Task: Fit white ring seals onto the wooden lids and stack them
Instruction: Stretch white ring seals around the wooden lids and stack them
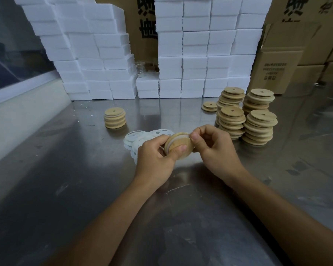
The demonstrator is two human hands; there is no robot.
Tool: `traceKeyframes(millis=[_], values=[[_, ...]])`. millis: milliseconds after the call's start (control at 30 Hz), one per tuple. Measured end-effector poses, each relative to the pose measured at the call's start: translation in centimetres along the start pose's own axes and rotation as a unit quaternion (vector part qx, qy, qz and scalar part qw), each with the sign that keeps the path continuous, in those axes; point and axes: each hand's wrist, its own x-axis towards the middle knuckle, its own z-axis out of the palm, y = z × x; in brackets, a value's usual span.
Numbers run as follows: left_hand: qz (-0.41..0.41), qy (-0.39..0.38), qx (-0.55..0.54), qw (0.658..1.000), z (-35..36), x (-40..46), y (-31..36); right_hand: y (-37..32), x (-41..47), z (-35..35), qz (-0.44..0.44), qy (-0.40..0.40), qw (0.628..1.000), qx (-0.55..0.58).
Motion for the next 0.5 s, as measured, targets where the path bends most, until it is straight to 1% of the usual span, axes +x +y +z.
traceKeyframes(millis=[100, 233, 400, 500], values=[[-0.026, -0.006, -0.045, 0.999, 0.05, 0.08, -0.29, 0.02, 0.01, -0.18, 0.004, -0.008, 1.000, -0.013], [-0.027, -0.018, -0.056, 0.998, 0.23, 0.02, -0.26, 0.06, -0.13, 0.22, 0.013, -0.016, 0.999, -0.033], [-0.058, -0.012, -0.085, 0.995, 0.09, 0.22, -0.48, -0.47, -0.31, 0.73, 0.024, 0.005, 0.999, 0.031], [-0.080, -0.013, -0.109, 0.991, 0.03, 0.23, -0.45, -0.59, -0.50, 0.61, 0.012, -0.007, 1.000, 0.028]])
